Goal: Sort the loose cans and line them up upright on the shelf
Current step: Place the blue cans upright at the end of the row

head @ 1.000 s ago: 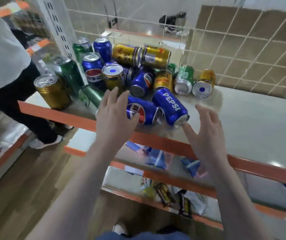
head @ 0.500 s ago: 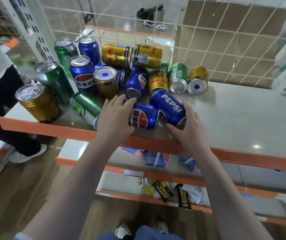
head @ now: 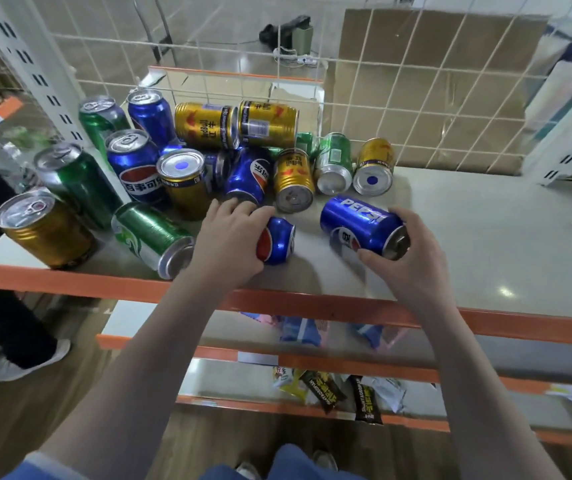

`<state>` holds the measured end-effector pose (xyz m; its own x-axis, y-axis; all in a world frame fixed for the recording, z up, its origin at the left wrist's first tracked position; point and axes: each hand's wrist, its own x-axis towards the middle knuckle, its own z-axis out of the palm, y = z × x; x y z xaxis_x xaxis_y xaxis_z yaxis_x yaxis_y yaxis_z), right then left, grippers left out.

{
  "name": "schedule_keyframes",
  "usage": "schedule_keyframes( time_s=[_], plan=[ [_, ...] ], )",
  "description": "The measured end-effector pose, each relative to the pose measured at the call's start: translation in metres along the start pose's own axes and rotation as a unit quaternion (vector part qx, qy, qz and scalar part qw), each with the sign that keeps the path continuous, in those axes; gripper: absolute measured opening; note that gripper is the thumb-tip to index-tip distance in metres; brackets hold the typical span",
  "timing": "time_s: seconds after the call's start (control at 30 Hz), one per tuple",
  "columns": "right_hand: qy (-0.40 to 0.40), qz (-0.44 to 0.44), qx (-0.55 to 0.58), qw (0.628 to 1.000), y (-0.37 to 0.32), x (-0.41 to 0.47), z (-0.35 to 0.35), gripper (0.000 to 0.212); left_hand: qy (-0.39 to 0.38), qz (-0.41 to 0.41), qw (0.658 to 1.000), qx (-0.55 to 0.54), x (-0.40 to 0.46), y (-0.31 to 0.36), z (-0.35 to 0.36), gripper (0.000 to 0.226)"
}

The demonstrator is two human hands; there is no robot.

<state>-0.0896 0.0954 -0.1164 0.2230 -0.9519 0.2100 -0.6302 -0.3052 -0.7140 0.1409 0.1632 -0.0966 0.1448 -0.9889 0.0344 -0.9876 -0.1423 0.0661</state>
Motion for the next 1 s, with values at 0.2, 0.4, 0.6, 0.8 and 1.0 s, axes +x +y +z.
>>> schedule_keyframes(
  time_s=[0.2, 0.4, 0.6, 0.8, 1.0],
  plan=[
    [0.027, -0.004, -0.027, 0.999, 0.0, 0.003, -0.027, 0.066, -0.001, 0.081, 0.997, -0.017, 0.013, 0.016, 0.001, 0.068],
    [0.006, -0.004, -0.089, 0.996, -0.008, 0.014, -0.055, 0.061, 0.003, 0.087, 0.996, -0.021, 0.023, 0.018, -0.007, 0.059],
    [-0.053, -0.01, -0.192, 0.98, -0.011, 0.03, -0.073, 0.057, 0.096, 0.026, 0.977, -0.188, 0.027, 0.029, -0.024, 0.053],
    [-0.103, -0.047, -0.222, 0.968, -0.019, 0.037, -0.071, 0.057, 0.118, -0.087, 0.899, -0.412, 0.028, 0.03, -0.029, 0.053],
    [-0.128, -0.06, -0.226, 0.964, -0.024, 0.044, -0.067, 0.052, 0.06, -0.085, 0.907, -0.407, 0.025, 0.023, -0.038, 0.05]
  ],
)
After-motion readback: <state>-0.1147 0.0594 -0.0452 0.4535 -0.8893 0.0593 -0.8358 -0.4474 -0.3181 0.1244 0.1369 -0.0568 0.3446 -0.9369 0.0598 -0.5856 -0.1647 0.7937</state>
